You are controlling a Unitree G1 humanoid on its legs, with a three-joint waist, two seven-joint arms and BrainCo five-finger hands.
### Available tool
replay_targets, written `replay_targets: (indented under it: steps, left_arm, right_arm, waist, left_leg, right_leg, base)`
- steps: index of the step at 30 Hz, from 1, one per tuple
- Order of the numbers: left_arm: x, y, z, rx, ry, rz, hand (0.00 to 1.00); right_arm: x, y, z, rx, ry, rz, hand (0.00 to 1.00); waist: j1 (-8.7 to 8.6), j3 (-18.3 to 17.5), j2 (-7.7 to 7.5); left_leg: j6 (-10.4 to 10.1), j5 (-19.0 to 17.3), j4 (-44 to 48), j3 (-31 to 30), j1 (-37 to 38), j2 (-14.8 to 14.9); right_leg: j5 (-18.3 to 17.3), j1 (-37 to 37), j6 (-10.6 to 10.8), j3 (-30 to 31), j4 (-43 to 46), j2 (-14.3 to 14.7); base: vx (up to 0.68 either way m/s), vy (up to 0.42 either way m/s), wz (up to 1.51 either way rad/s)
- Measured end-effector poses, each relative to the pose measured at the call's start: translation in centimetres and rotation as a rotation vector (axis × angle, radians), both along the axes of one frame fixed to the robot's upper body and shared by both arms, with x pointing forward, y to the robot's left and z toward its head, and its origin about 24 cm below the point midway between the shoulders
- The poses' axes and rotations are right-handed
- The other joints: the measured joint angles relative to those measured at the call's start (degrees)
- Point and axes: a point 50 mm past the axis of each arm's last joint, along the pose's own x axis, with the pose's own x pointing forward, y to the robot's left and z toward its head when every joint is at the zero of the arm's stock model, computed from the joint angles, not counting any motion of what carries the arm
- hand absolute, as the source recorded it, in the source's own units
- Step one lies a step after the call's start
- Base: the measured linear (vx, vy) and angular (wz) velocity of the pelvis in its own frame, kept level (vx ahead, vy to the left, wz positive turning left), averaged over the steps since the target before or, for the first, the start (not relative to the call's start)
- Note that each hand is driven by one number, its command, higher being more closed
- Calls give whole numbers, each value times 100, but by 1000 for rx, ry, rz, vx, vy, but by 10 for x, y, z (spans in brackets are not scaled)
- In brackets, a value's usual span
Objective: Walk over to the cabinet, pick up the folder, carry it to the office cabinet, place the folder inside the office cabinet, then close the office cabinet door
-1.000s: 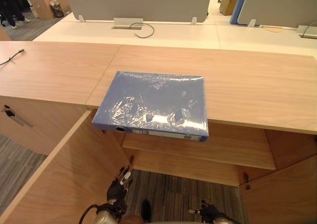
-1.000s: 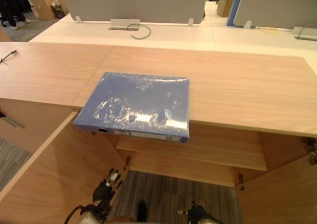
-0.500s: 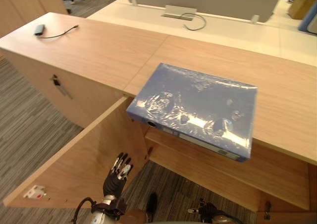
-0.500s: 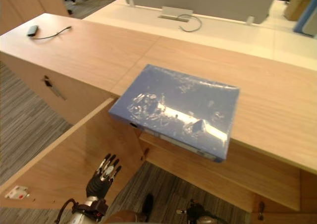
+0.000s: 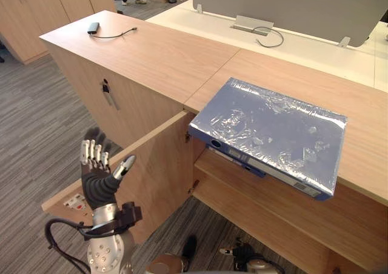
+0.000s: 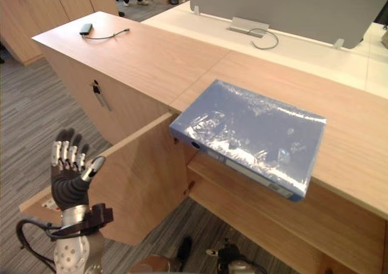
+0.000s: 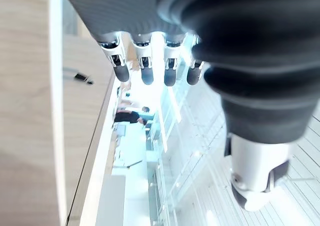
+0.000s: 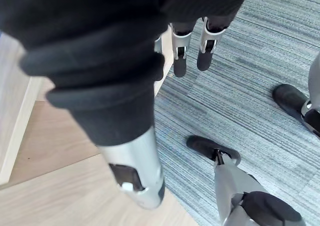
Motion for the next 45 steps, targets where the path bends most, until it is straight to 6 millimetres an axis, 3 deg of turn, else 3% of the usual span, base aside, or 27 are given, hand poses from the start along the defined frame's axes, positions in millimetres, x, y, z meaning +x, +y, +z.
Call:
replay_targets:
  steps: [10,17,29,45]
  left_arm:
    - [7,-47,22,498,-159,-96,0]
    - [19,-74,8,841,-226,-154,0]
    - [42,-84,-6,1158,-289,-175,0]
    - [66,-85,-5,1386,-359,-112,0]
  right_arm:
    - [-17,10,-7,-28,83,122,0]
    - [-24,-8,-9,-86,107,177,0]
    - [-25,-17,-9,-110,109,197,0]
    - [-24,-20,-9,-111,98,198,0]
  waist:
    - [-66,-299,-72]
    - [-231,-509,-71]
    - [-388,-529,-85]
    - [-647,-566,-106]
  left_leg:
    - [-97,46,-7,302,4,205]
    - [-141,56,-8,453,14,354]
    - [-213,79,-28,638,17,521]
    - [-239,60,-31,766,95,570]
  right_leg:
    - [31,-111,-62,423,-164,140]
    - [47,-159,-155,659,-235,265]
    - [38,-313,-251,927,-142,319]
    - [41,-309,-257,1080,-123,316]
  base:
    - [22,-15,-18]
    - [24,-55,-16]
    - [-14,-29,-10]
    - [-6,-11,-4]
